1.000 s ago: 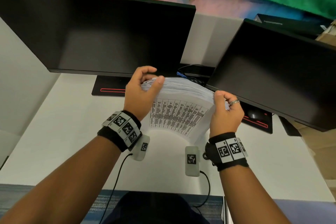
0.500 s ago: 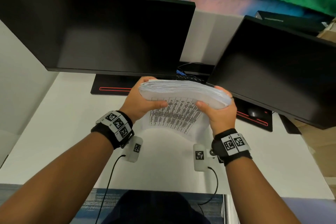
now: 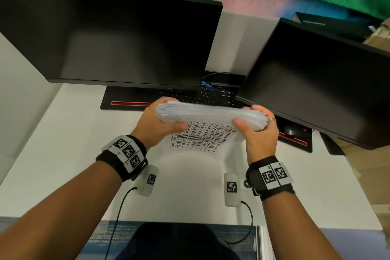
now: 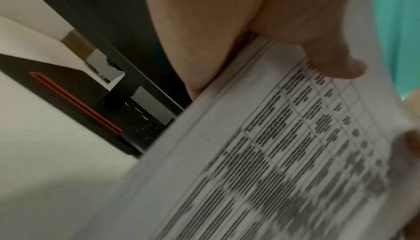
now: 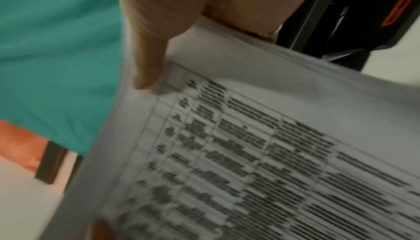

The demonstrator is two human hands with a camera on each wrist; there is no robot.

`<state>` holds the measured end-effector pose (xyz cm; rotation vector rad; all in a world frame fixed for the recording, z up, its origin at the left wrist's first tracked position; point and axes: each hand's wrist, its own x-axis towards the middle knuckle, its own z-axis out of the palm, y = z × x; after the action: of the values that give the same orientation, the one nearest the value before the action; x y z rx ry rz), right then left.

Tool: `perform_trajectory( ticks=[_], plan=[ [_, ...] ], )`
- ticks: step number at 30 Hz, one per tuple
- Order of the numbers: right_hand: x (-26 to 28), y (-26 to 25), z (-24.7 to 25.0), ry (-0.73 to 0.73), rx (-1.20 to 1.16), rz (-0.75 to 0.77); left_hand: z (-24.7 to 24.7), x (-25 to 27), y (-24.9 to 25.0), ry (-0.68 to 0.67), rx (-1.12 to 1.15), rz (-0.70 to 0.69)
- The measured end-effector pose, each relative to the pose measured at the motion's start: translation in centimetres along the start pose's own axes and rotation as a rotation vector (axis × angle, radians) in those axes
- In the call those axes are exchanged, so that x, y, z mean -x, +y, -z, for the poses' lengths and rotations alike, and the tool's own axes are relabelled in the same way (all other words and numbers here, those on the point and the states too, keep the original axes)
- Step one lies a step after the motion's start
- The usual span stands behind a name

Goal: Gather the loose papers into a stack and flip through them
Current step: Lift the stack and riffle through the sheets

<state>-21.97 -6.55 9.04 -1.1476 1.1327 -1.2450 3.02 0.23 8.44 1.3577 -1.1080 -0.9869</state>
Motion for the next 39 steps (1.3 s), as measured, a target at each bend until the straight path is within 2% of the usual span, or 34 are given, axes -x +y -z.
perform_trajectory(
  ticks=[5,8,12,15,17,20,22,23,26,29,32,39],
  plan=[
    [-0.1,1.4,0.2,-0.012,-0.022,0.001,-1.0,0.1,-0.7,-0.015,-0.219,-0.086],
    [-0.2,1.5,0.3,-0.027,0.057,0.010,-0.9,-0.4,-0.7,0.000,-0.313,-0.119],
    [-1.6,1.3,0.6,-0.045,0.123,-0.043,-0.6,-1.3,-0.2,0.053,-0.078,0.034],
    [-2.5,1.0,0.3,-0.113,0.217,-0.088,-0.8,-1.9,0.6,0.067,-0.033,0.057],
    [-2.3,0.2,-0.2,-0.080,0.158,-0.061,-1.3,-1.9,1.4,0.151,-0.051,0.008],
    [-1.4,-0.9,-1.0,0.033,0.045,0.053,-2.9,-1.1,2.3,0.335,-0.141,-0.169],
    [-0.4,-0.4,-1.4,0.057,0.037,0.080,-3.7,-0.2,1.8,0.390,-0.227,-0.233],
    [0.1,0.1,-1.4,0.047,0.063,0.080,-3.7,0.2,1.1,0.369,-0.230,-0.218],
    [0.9,0.6,-0.9,0.031,0.120,0.072,-2.4,0.4,-1.0,0.234,-0.043,-0.087],
    [0.3,0.2,-0.6,0.044,0.142,0.081,-1.8,-0.3,-0.9,0.143,0.071,-0.051],
    [-0.1,0.1,-0.7,0.049,0.117,0.066,-2.5,-0.5,0.3,0.199,0.166,-0.071],
    [-0.6,-0.3,-1.3,0.001,0.172,0.100,-3.2,-1.9,2.5,0.431,0.120,-0.176]
  ],
)
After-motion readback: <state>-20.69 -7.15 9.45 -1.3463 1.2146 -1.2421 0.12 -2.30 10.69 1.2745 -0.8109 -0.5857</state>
